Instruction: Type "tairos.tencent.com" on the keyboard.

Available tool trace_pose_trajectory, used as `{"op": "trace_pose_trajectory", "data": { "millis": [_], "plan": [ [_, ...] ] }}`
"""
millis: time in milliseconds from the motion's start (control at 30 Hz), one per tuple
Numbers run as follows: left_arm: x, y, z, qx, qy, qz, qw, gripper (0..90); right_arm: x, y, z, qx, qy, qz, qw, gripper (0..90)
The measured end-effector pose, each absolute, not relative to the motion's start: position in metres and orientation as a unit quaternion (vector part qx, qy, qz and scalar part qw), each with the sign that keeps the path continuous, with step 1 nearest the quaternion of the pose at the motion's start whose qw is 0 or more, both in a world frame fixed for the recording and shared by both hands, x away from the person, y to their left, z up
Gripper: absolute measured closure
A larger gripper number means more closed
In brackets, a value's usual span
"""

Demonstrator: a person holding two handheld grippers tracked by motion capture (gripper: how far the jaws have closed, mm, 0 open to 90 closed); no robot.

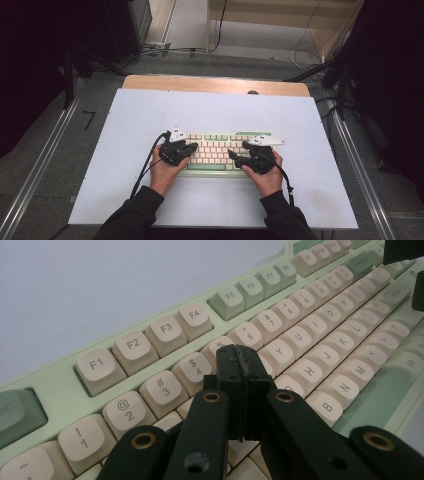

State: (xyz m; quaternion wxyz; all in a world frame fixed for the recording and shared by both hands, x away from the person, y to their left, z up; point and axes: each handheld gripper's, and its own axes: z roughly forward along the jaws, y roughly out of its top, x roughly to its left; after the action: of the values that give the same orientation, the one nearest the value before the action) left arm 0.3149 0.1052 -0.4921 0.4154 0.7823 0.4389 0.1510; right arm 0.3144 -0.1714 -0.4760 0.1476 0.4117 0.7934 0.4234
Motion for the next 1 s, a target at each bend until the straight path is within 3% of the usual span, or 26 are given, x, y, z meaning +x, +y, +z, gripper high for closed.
{"op": "trace_pose_trajectory", "data": {
  "millis": [300, 667, 800, 1000],
  "plan": [
    [0.308, 0.11, -0.482, 0.757, 0.429, 0.16, 0.465, 89.2, 0.315, -0.172, -0.475, 0.411, 0.792, 0.425, 0.15, 32.5],
    [0.297, 0.117, -0.473, 0.737, 0.423, 0.179, 0.496, 45.4, 0.316, -0.171, -0.475, 0.409, 0.793, 0.425, 0.15, 33.2],
    [0.295, 0.121, -0.473, 0.734, 0.437, 0.196, 0.482, 37.1, 0.315, -0.17, -0.475, 0.409, 0.792, 0.426, 0.153, 35.0],
    [0.293, 0.129, -0.474, 0.725, 0.449, 0.198, 0.483, 37.1, 0.317, -0.169, -0.475, 0.405, 0.794, 0.427, 0.149, 43.3]
  ]
}}
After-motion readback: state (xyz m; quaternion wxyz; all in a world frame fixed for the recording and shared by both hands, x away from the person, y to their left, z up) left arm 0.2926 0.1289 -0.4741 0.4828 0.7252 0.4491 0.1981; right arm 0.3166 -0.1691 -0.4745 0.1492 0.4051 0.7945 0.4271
